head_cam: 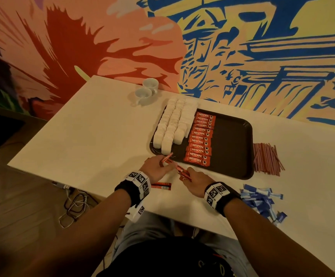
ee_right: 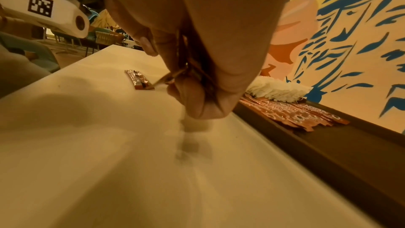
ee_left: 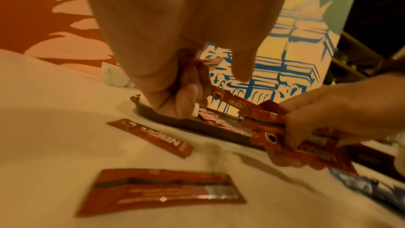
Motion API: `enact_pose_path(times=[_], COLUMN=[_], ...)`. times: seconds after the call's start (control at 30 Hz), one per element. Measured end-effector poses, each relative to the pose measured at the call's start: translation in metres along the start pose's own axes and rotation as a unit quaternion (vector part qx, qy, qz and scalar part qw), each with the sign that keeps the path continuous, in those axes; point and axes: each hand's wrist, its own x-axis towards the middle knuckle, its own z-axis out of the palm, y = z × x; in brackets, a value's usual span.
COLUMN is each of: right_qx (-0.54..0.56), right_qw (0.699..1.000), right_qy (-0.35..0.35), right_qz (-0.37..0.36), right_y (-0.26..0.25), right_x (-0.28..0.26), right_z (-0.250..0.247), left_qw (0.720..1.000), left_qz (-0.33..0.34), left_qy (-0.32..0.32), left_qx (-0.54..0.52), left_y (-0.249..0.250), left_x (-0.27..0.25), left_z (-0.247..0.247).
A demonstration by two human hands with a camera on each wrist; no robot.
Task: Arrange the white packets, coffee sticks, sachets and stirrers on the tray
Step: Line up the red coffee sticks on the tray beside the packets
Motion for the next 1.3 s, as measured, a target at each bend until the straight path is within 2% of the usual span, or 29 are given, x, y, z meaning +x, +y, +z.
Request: enact_pose_path(times=[0.13,0.23,0.27,0.33,0.43,0.53,0.7,0.77,0.83,0.93,1.07,1.13,1.23,1.3], right_qx=[0.055,0.178,0.252,0.403,0.532,0.593,0.673,0.711,0.730,0.736,0.745,0.719,0.661,0.638], right_qw=[0.998,0.984,0.967,0.912,0.841,0.801,0.738,0.702,0.682,0.675,0.660,0.688,0.749,0.768], right_qy=[-0.004,-0.011,-0.013,-0.013,0.006,0.009,-0.011,-0.032,-0.040,-0.044,-0.088,-0.088,-0.043,-0.007], right_qz=[-0.008,0.020,0.037,0.076,0.096,0.076,0.050,0.029,0.015,0.016,-0.031,-0.036,0.016,0.050], right_y=[0.002,0.009,0.008,0.003,-0.011,-0.025,-0.039,-0.044,-0.046,-0.046,-0.050,-0.050,-0.045,-0.043], right_x=[-0.001,0.003,0.003,0.001,-0.005,-0.007,-0.012,-0.019,-0.022,-0.024,-0.034,-0.033,-0.020,-0.014], right_z=[-0.004,-0.009,-0.012,-0.021,-0.036,-0.042,-0.037,-0.036,-0.033,-0.032,-0.038,-0.038,-0.033,-0.032], left_qw=[0.999,0.991,0.984,0.967,0.949,0.928,0.890,0.883,0.871,0.860,0.871,0.885,0.921,0.954], left_qz=[0.011,0.038,0.058,0.118,0.223,0.273,0.344,0.355,0.378,0.403,0.392,0.377,0.319,0.246], left_qy=[0.005,0.098,0.139,0.198,0.221,0.240,0.282,0.288,0.279,0.252,0.216,0.172,0.093,0.095], left_qx=[-0.047,-0.081,-0.098,-0.110,-0.004,0.084,0.095,0.105,0.141,0.188,0.202,0.213,0.205,0.143], left_y=[0.004,0.007,0.008,0.014,0.011,0.003,0.010,0.011,0.009,0.006,0.006,0.006,0.004,-0.003], left_x=[0.004,0.000,-0.004,-0.017,-0.031,-0.035,-0.045,-0.046,-0.044,-0.042,-0.037,-0.036,-0.035,-0.032], left_z=[-0.006,-0.021,-0.025,-0.027,-0.020,-0.013,-0.008,-0.008,-0.007,-0.005,-0.010,-0.014,-0.023,-0.030])
